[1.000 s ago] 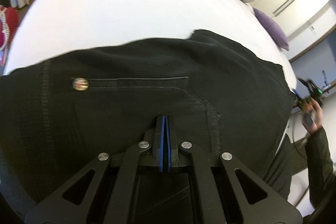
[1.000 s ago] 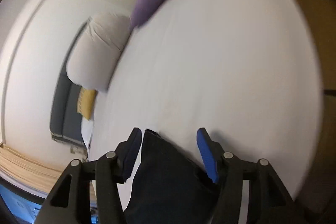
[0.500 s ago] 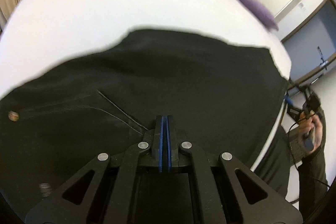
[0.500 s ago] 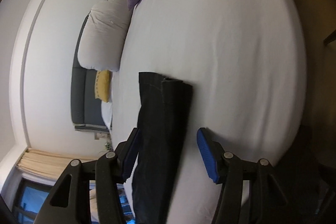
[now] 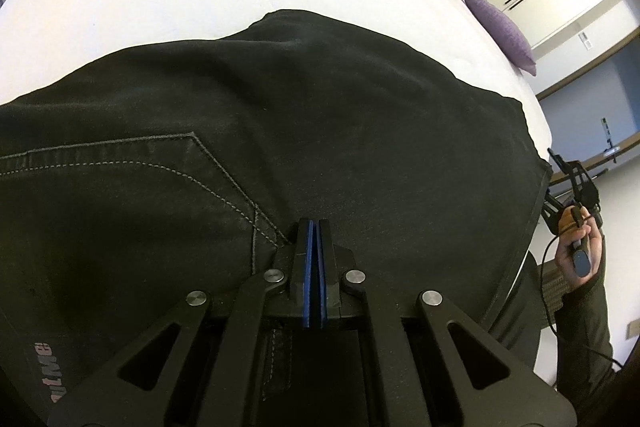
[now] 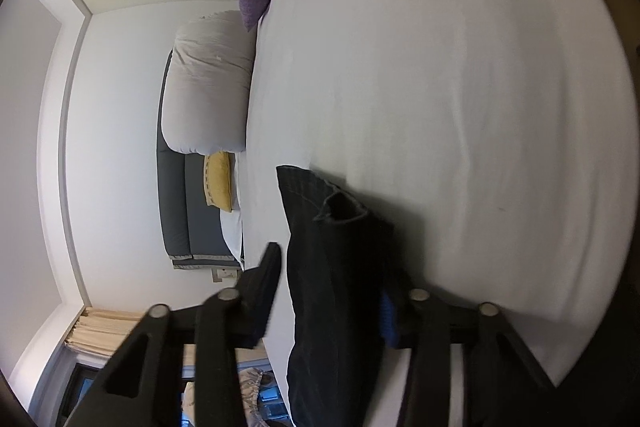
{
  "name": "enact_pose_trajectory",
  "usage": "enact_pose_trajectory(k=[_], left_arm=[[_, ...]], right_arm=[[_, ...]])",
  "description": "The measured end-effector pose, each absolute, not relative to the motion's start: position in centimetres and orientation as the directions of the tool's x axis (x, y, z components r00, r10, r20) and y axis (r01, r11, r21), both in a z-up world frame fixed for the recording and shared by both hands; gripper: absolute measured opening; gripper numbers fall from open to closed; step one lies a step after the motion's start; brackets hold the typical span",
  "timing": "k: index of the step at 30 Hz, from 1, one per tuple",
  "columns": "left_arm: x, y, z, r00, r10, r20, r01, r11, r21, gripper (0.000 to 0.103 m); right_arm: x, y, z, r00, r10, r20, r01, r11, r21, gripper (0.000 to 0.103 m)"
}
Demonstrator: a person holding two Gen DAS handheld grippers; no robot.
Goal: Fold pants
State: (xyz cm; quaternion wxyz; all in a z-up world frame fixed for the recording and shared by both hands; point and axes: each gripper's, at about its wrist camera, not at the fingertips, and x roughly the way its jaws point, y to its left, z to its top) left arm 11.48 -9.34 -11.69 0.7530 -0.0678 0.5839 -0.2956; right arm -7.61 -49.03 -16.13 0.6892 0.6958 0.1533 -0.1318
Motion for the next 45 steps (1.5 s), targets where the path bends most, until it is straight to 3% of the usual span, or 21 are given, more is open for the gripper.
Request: enact_pose_trajectory(k=[3,10,16,19,21,25,28,30,31,32,34,40,45], left_arm=[[11.6,-9.1,-11.7,0.143,-0.529,-0.836,0.363,0.814,-0.453,0.001],[11.6,-9.4,-11.9,0.143,-0.539,-0.830,0.357,0.810,-0.465,0.001],[11.7,-8.7,-12.2,0.146,-0.551,-0.821,0.348,0.806,-0.479,0.001],[11.8,-8.1,-12.2,0.147,-0.561,-0.815,0.341,0.802,-0.490,0.001],[11.9,-7.9,-12.2,0.147,-0.565,-0.812,0.338,0.800,-0.495,0.001],[12.1,-7.4,-11.8,0.150,-0.563,-0.813,0.319,0.805,-0.499,0.002],[12.2,-7.1,-10.9,0.150,-0.574,-0.805,0.291,0.804,-0.519,0.002],[12.2,-7.0,-10.4,0.144,-0.614,-0.776,0.275,0.778,-0.565,0.012],[12.2,-7.0,-10.2,0.141,-0.635,-0.760,0.264,0.764,-0.589,0.031],[12.2,-7.1,-10.0,0.134,-0.664,-0.736,0.244,0.742,-0.625,0.068],[11.9,-7.5,-9.5,0.134,-0.729,-0.672,0.224,0.682,-0.696,0.093],[12.1,-10.0,-9.8,0.033,-0.862,-0.506,0.116,0.506,-0.855,0.094],[13.2,-10.7,-11.3,-0.002,-0.899,-0.438,-0.004,0.438,-0.899,0.094]], right_arm=[[-7.4,-49.3,-16.7,0.914,0.040,-0.403,0.403,-0.014,0.915,0.011],[-7.0,-49.1,-15.8,0.897,0.009,-0.443,0.442,0.043,0.896,0.007],[-3.5,-45.6,-9.3,0.855,0.013,-0.518,0.480,0.357,0.802,0.007],[0.1,-39.8,-5.8,0.787,0.043,-0.615,0.461,0.621,0.634,0.007],[2.5,-33.9,-4.6,0.708,0.030,-0.706,0.398,0.808,0.434,0.007],[6.6,-26.1,-9.3,0.449,-0.054,-0.892,0.280,0.956,0.084,0.007],[7.2,-24.7,-10.1,0.445,-0.147,-0.884,0.268,0.963,-0.025,0.007],[7.3,-24.6,-9.8,0.451,-0.162,-0.878,0.270,0.962,-0.039,0.007],[7.4,-24.6,-9.6,0.457,-0.167,-0.874,0.268,0.962,-0.044,0.007],[7.3,-24.5,-9.3,0.462,-0.175,-0.869,0.266,0.963,-0.052,0.007],[7.2,-23.8,-8.6,0.488,-0.184,-0.853,0.252,0.966,-0.065,0.007],[6.3,-18.5,-5.5,0.583,-0.193,-0.789,0.173,0.979,-0.111,0.008],[4.7,-13.3,-5.1,0.622,-0.168,-0.764,0.070,0.985,-0.160,0.008]])
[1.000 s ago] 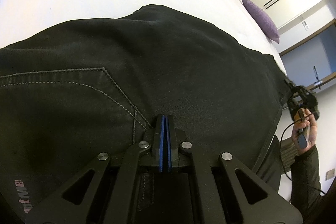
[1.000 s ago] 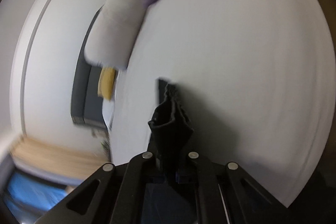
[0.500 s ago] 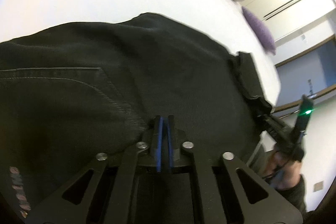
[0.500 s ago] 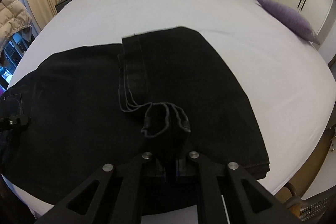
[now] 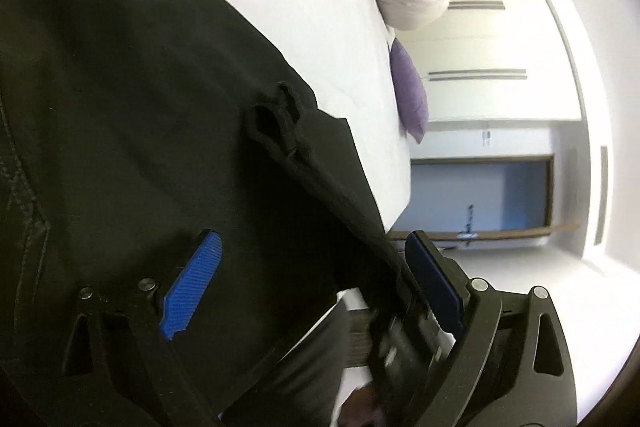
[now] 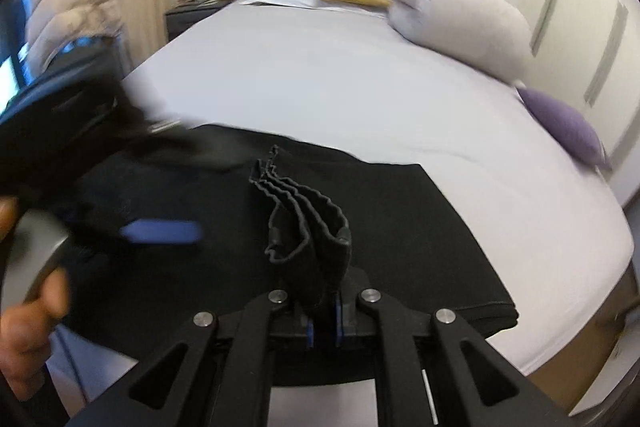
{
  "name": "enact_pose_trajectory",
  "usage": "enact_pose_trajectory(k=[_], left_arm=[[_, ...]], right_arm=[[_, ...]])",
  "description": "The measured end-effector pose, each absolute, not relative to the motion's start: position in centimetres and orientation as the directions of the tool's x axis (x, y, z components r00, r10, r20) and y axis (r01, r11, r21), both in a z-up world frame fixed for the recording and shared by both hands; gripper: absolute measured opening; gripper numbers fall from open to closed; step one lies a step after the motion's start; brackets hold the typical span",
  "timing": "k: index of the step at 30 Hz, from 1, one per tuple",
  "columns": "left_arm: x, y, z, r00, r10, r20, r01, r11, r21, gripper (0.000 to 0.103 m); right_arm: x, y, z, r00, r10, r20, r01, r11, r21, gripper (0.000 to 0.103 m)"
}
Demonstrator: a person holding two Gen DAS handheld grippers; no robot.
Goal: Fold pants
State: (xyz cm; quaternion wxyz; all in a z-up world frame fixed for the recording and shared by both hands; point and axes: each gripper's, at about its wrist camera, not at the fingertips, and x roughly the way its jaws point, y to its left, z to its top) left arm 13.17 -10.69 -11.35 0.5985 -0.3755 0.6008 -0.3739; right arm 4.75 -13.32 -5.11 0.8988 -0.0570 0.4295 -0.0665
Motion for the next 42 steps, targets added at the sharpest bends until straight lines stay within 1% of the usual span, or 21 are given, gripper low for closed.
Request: enact_pose_trajectory(k=[5,7,9,10,11,13,14,15,20,26,28,29,30,31,32,34,35,36,37,40,42], left_arm=[[14.5,-9.6,-12.1,-0.008,-0.901,-0.433,-0.037,0.433,-0.901,0.094],[14.9,-9.3,-12.3,-0.013,-0.902,-0.432,-0.039,0.433,-0.901,0.090],[15.3,-9.2,-12.1,-0.040,-0.894,-0.446,-0.008,0.446,-0.895,0.070],[15.4,-9.3,-11.8,-0.061,-0.880,-0.471,0.020,0.471,-0.882,0.046],[15.3,-9.3,-11.7,-0.076,-0.862,-0.501,0.051,0.499,-0.865,0.026],[15.5,-9.2,-10.8,-0.087,-0.836,-0.542,0.114,0.532,-0.839,0.021],[15.5,-9.0,-10.4,-0.083,-0.825,-0.559,0.141,0.546,-0.826,0.015],[15.7,-8.7,-9.8,-0.077,-0.811,-0.579,0.169,0.562,-0.810,0.013],[17.0,-7.0,-7.7,-0.041,-0.775,-0.631,0.232,0.607,-0.761,0.013],[17.1,-5.6,-8.2,-0.020,-0.742,-0.670,0.228,0.649,-0.726,0.013],[17.4,-5.3,-9.2,-0.016,-0.719,-0.695,0.213,0.677,-0.705,0.013],[17.4,-5.1,-9.8,-0.012,-0.699,-0.715,0.201,0.699,-0.686,0.013],[17.5,-4.7,-10.5,-0.007,-0.684,-0.730,0.191,0.715,-0.672,0.013],[17.4,-4.3,-11.2,-0.005,-0.679,-0.734,0.179,0.722,-0.668,0.014],[17.2,-3.9,-12.3,-0.001,-0.682,-0.731,0.172,0.720,-0.672,0.015],[16.9,-2.8,-12.3,0.025,-0.677,-0.736,0.176,0.728,-0.663,0.015],[16.8,-2.3,-11.8,0.049,-0.651,-0.757,0.189,0.750,-0.633,0.015],[16.6,-2.1,-11.5,0.067,-0.634,-0.771,0.201,0.765,-0.612,0.015],[16.4,-1.8,-11.0,0.090,-0.614,-0.784,0.209,0.782,-0.587,0.015],[15.5,-1.0,-9.0,0.166,-0.570,-0.804,0.242,0.814,-0.527,0.015],[14.7,-2.1,-7.6,0.196,-0.558,-0.806,0.289,0.818,-0.497,0.015]], right_arm=[[4.1,-10.2,-6.0,0.620,-0.132,-0.773,-0.016,0.983,-0.180,0.008],[3.4,-9.4,-6.1,0.621,-0.120,-0.774,-0.039,0.982,-0.184,0.008],[3.2,-7.9,-6.0,0.628,-0.112,-0.770,-0.064,0.979,-0.194,0.008],[3.2,-7.4,-5.8,0.632,-0.106,-0.767,-0.077,0.977,-0.199,0.008],[3.6,-7.0,-5.4,0.637,-0.104,-0.764,-0.085,0.975,-0.203,0.009],[3.6,-5.8,-5.1,0.647,-0.099,-0.756,-0.105,0.971,-0.217,0.009],[3.6,-5.2,-4.9,0.652,-0.095,-0.753,-0.116,0.968,-0.223,0.009],[3.4,-4.7,-4.8,0.657,-0.090,-0.748,-0.127,0.965,-0.228,0.009],[4.0,-2.5,-4.7,0.668,-0.066,-0.742,-0.181,0.952,-0.248,0.009],[5.2,-1.0,-5.8,0.651,-0.043,-0.758,-0.224,0.943,-0.247,0.010],[5.7,-0.9,-6.7,0.633,-0.038,-0.773,-0.238,0.941,-0.241,0.013],[6.2,-0.7,-7.6,0.605,-0.034,-0.795,-0.256,0.937,-0.236,0.015],[6.6,-0.4,-8.7,0.571,-0.034,-0.820,-0.277,0.933,-0.231,0.023],[6.8,-0.4,-9.6,0.540,-0.023,-0.842,-0.291,0.933,-0.212,0.026],[6.8,-0.5,-10.1,0.517,-0.010,-0.856,-0.289,0.939,-0.186,0.026],[6.4,-1.0,-9.8,0.524,0.020,-0.851,-0.275,0.950,-0.147,0.033],[6.1,-1.4,-9.4,0.519,0.054,-0.853,-0.277,0.955,-0.108,0.038],[6.0,-1.9,-9.1,0.514,0.085,-0.854,-0.280,0.957,-0.073,0.046],[5.8,-2.6,-8.8,0.502,0.120,-0.856,-0.283,0.959,-0.031,0.048],[5.4,-6.0,-7.4,0.462,0.248,-0.852,-0.243,0.959,0.148,0.049],[5.9,-10.1,-6.4,0.450,0.334,-0.828,-0.169,0.942,0.288,0.049]])
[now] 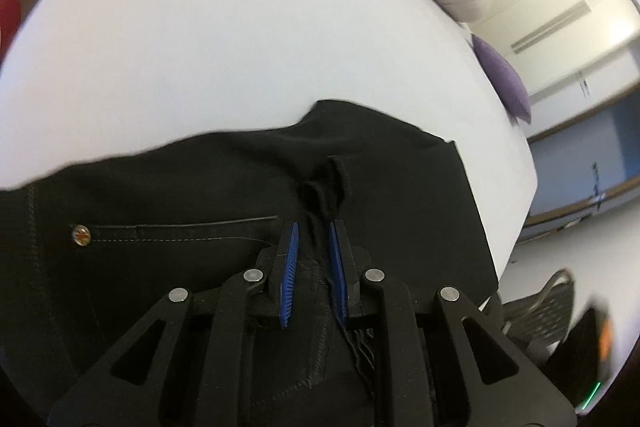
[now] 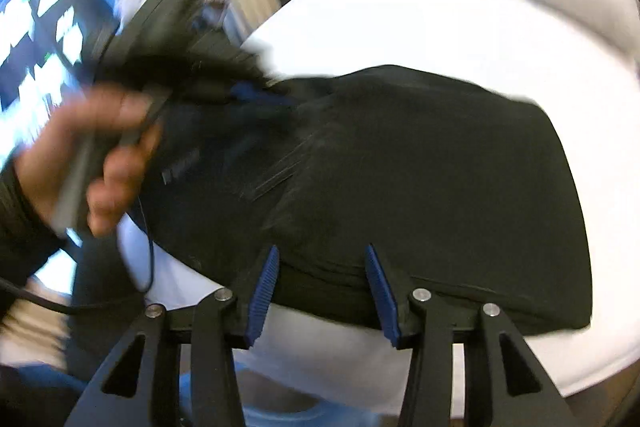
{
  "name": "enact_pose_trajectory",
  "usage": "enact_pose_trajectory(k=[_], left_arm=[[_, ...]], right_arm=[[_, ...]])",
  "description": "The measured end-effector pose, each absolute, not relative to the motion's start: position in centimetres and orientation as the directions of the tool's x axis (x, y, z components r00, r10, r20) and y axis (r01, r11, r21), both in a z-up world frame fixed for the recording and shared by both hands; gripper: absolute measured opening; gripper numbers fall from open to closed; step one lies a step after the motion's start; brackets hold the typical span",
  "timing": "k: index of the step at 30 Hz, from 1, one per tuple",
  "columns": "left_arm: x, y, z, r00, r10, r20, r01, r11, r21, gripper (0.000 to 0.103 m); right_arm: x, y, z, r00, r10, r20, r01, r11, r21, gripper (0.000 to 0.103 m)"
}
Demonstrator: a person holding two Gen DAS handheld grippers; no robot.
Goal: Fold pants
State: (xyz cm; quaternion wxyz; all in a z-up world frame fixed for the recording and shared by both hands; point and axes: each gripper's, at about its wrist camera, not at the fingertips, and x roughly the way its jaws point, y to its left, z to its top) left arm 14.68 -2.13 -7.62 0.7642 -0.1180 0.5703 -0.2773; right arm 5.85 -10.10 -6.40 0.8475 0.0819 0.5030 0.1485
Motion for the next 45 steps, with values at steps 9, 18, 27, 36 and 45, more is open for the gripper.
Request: enact_pose_trajectory(k=[9,18,27,36,45], left_arm=[[9.0,-7.9,-9.1,0.089,-0.540,-0.837,0.469,0.764,-0.443,0.015],[6.5,-7.8,-10.8,0.097,-0.558,-0.824,0.466,0.758,-0.458,0.015],[6.5,-6.1,-11.2,0.109,-0.586,-0.803,0.454,0.748,-0.484,0.015],[6.2,-1.9,-11.1,0.129,-0.618,-0.775,0.434,0.738,-0.516,0.015],[1.6,8.9,-4.7,0.374,-0.659,-0.653,0.361,0.752,-0.552,0.027]], right_arm=[[14.6,-27.8,-7.5,0.481,0.610,-0.630,0.079,0.685,0.724,0.048],[21.6,-28.8,-16.5,0.378,0.688,-0.619,0.209,0.588,0.781,0.034],[12.3,-29.2,-15.7,0.309,0.746,-0.590,0.135,0.580,0.804,0.034],[3.4,-28.3,-13.6,0.350,0.711,-0.610,0.169,0.593,0.787,0.039],[6.6,-23.0,-7.8,0.476,0.782,-0.401,-0.023,0.467,0.884,0.058]])
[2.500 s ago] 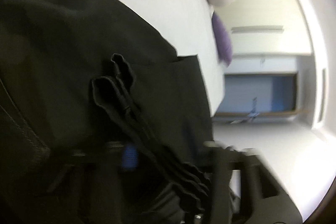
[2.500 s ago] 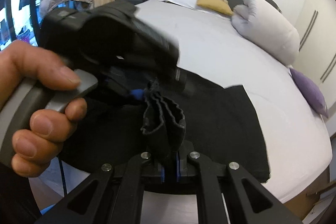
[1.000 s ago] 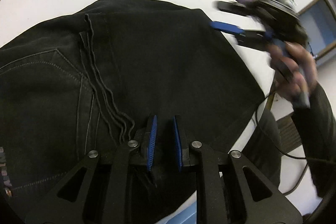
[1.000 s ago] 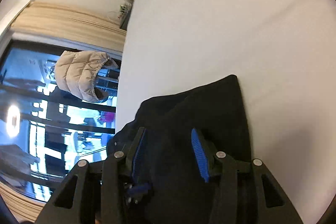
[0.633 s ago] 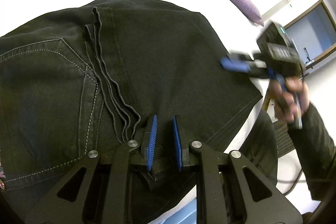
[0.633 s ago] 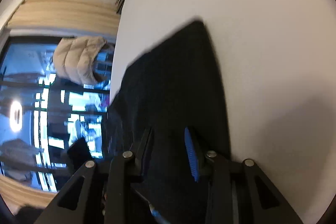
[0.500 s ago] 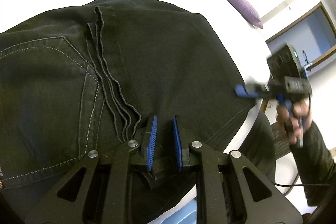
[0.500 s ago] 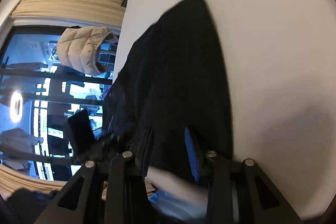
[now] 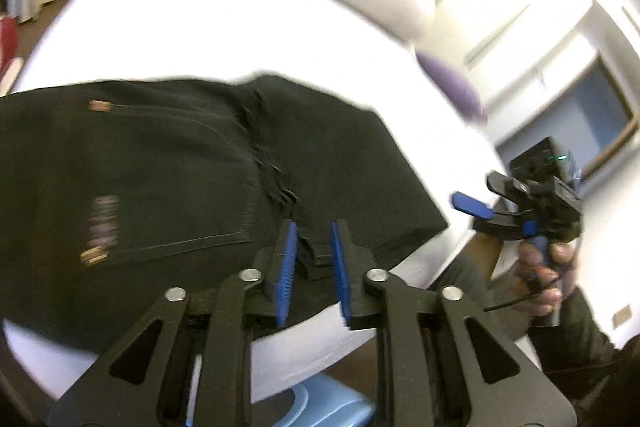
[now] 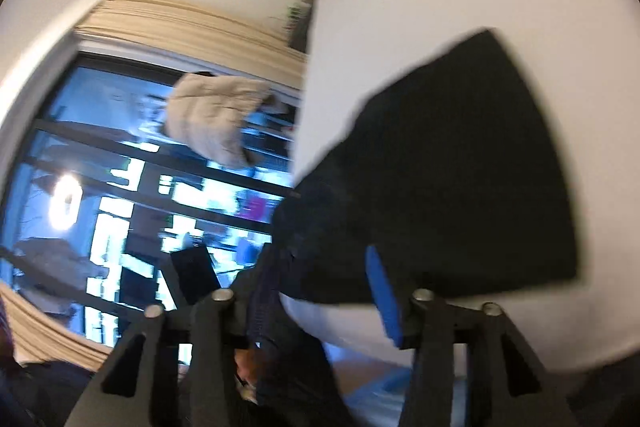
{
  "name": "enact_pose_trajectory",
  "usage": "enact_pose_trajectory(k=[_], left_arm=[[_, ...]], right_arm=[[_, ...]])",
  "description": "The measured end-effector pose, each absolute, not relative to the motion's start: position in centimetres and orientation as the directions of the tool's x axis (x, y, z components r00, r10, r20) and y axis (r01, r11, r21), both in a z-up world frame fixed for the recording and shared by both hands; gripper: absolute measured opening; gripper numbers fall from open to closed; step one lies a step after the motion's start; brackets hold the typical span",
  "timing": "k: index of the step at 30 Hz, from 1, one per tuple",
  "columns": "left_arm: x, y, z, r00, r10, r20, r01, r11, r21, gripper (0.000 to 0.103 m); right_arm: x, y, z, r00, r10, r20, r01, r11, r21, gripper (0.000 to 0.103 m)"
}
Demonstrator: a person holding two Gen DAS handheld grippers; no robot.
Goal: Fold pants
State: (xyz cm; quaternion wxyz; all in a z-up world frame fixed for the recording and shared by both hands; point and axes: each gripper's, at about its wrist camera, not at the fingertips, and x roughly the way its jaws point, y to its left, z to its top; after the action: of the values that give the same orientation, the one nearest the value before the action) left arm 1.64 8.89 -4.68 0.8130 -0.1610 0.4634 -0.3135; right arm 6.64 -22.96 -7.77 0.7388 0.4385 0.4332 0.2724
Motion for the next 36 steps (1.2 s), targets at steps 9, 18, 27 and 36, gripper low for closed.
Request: enact_pose_trajectory(k=[9,18,27,36], left_arm=[[-4.1,25.4,-6.5,0.627,-0.578,-0.522,-0.042,0.644,-0.764,0.094],[-3.9,30.1,-11.9,0.639,-0.602,-0.478,-0.204,0.467,-0.861,0.094],[-2.6,32.8,-16.4,0.662,-0.615,-0.427,-0.283,0.323,-0.903,0.094],[-1.5,33.2,-17.6,0.693,-0.598,-0.403,-0.263,0.311,-0.913,0.083]], right_arm=[[14.3,-14.9,-12.2,0.402,0.873,-0.278,0.007,0.300,0.954,0.065],[13.6,-16.3,-15.5,0.426,0.823,-0.375,0.174,0.333,0.927,0.076],[15.0,-14.0,-12.8,0.383,0.863,-0.330,0.092,0.320,0.943,0.079],[16.7,-14.4,-13.9,0.323,0.868,-0.378,0.110,0.362,0.926,0.079]])
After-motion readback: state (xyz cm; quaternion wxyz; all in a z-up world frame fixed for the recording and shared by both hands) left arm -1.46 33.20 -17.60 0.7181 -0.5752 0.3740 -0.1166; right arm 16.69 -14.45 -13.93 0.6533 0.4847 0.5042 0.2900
